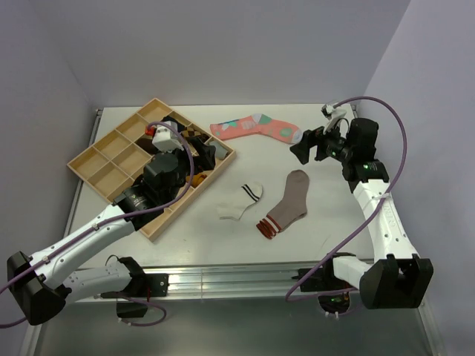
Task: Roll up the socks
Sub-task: Roll the sock at the center of the board.
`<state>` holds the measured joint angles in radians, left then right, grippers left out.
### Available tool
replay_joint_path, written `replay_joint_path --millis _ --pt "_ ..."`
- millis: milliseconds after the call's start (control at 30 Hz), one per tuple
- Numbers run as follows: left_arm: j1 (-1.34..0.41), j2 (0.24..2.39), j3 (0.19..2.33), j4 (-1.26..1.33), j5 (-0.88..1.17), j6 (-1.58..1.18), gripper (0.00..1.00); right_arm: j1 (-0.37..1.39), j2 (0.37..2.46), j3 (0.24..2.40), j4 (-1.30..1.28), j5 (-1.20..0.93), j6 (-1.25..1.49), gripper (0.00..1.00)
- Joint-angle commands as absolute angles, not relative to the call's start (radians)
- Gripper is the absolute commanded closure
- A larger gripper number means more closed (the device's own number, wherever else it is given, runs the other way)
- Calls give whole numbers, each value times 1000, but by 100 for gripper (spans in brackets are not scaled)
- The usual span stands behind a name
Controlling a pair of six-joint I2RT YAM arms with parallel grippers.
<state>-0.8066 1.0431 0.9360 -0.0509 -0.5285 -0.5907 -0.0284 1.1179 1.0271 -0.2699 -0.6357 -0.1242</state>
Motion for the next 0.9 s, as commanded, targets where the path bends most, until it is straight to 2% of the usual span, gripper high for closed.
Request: replay_joint_path --millis 0,300,433,633,867 --pt "-805 1026 937 -32 -535 -592 1 -21 1083 1017 -241 -627 -127 0" --pt "-795 1040 945 -44 -535 -597 1 -18 1103 1032 -285 -565 -167 1" --pt "-744 1043 936 -49 -453 -623 0 -2 1152 1055 -313 -506 -195 8" --pt "-539 1054 878 -32 -237 -693 1 246 1271 1115 -374 -352 -224 19" --pt "-442 959 795 -23 -189 -704 1 526 1410 1118 -365 -270 -236 30"
